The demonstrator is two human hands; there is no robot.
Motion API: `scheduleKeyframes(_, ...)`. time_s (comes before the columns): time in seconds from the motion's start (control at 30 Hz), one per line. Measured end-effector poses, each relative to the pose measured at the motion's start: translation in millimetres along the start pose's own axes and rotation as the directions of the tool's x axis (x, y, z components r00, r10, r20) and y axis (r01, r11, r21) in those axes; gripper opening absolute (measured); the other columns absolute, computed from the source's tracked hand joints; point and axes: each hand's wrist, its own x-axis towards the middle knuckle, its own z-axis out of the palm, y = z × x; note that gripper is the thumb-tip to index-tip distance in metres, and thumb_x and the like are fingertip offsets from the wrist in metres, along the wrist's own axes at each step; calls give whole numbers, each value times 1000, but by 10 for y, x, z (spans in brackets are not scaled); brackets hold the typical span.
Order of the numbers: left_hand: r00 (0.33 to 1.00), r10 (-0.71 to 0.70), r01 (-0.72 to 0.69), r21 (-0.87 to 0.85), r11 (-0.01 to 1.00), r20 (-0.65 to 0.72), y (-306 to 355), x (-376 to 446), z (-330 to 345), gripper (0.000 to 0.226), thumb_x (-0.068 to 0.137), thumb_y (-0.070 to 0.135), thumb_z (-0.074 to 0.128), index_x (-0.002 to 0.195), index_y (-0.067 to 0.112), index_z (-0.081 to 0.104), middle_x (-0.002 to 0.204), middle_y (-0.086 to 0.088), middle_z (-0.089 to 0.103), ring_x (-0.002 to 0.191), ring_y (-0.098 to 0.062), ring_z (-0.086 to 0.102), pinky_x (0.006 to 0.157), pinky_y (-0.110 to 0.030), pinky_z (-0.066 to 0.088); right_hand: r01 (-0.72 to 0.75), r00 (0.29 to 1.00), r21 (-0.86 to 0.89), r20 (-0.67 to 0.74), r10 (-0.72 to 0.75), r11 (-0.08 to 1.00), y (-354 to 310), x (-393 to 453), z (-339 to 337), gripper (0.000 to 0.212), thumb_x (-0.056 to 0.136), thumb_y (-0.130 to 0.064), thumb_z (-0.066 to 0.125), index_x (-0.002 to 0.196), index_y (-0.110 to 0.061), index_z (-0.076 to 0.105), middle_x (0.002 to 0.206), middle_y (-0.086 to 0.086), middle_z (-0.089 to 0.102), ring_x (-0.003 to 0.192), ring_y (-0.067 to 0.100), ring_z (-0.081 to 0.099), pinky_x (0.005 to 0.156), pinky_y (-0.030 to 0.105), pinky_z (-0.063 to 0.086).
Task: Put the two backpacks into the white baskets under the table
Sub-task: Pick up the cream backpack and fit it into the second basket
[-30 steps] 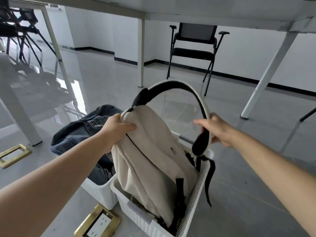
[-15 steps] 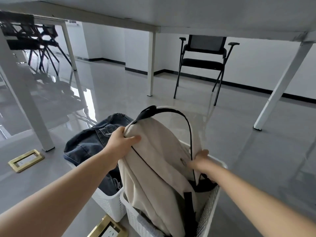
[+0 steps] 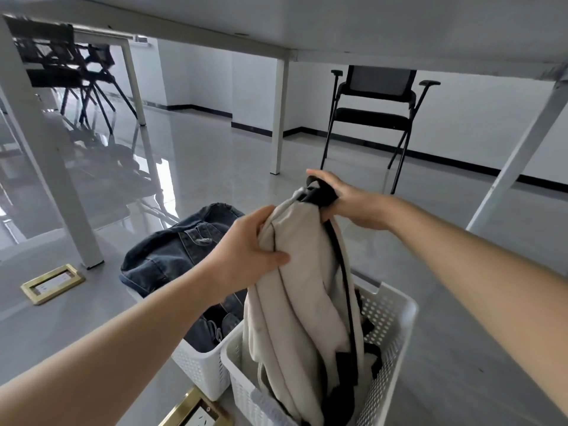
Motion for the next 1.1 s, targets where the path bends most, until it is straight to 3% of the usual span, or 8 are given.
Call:
scheduleKeyframes(0.2, 990, 66, -90, -197, 976, -128, 303, 114, -22, 44, 72, 1, 76, 107, 26, 65, 94, 13, 71, 84, 4, 65, 76, -19, 56, 153, 899, 12, -417, -134, 988, 32, -236, -311, 47, 65, -6, 72, 109, -21, 61, 103, -2, 67, 104, 18, 62, 92, 33, 51)
scheduleKeyframes(0.33, 995, -82, 61, -295, 953, -62, -47, -90, 147, 93, 62, 10, 87, 136, 42, 41, 124, 18, 61, 110, 0, 61, 90, -29, 53, 278, 767, 140, -628, -132, 951, 106, -387, -458, 50, 61, -11, 78, 107, -24, 64, 105, -3, 69, 104, 17, 64, 90, 35, 52)
scheduleKeyframes(0.4, 966, -234, 254, -233, 939, 109, -367, -331, 392, 98, 56, 19, 88, 134, 48, 37, 122, 17, 60, 114, -7, 59, 93, -37, 53, 238, 808, 94, -572, -143, 967, 240, -416, -407, 36, 69, -7, 78, 96, -26, 64, 100, -4, 67, 97, 14, 63, 85, 28, 52)
scheduleKeyframes(0.53, 886, -435, 421, 114, 900, 161, -820, -626, 677, 33, 67, 39, 70, 99, 34, 65, 97, 11, 71, 98, -16, 67, 87, -41, 55, 166, 884, 27, -447, -137, 986, 432, -384, -161, 15, 90, 5, 56, 104, 1, 59, 92, 5, 57, 78, 12, 50, 58, 4, 41)
scheduleKeyframes(0.7, 871, -481, 470, 111, 876, 100, -957, -710, 586, 23, 84, 38, 66, 92, 17, 71, 89, 0, 75, 84, -17, 69, 79, -39, 57, -45, 973, 66, -221, 59, 997, 698, -330, -131, 58, 86, -24, 69, 137, -25, 40, 135, 10, 51, 119, 23, 55, 91, 34, 49)
scheduleKeyframes(0.83, 847, -519, 526, -38, 850, 117, -1052, -729, 506, 20, 81, 37, 70, 97, 24, 71, 95, 3, 75, 91, -15, 70, 90, -43, 56, -195, 975, 108, -87, 204, 975, 763, -328, 8, 53, 96, -42, 49, 144, -22, 39, 151, -3, 40, 133, 12, 38, 97, 22, 21)
scheduleKeyframes(0.93, 845, -465, 506, -115, 855, 264, -1083, -719, 527, 45, 67, 49, 74, 107, 29, 68, 106, 5, 75, 101, -15, 69, 95, -43, 53, -319, 945, 72, -44, 323, 945, 914, -266, 166, 63, 97, -44, 46, 151, -18, 27, 159, -6, 23, 146, 16, 20, 111, 35, 20)
scheduleKeyframes(1.1, 892, -389, 426, -140, 894, 231, -1033, -696, 576, 28, 75, 40, 73, 101, 31, 69, 105, 5, 75, 100, -12, 69, 93, -40, 55, -286, 951, 35, -115, 288, 958, 989, -80, 352, 82, 91, -26, 62, 153, -9, 12, 158, 4, 25, 135, 17, 37, 93, 20, 39)
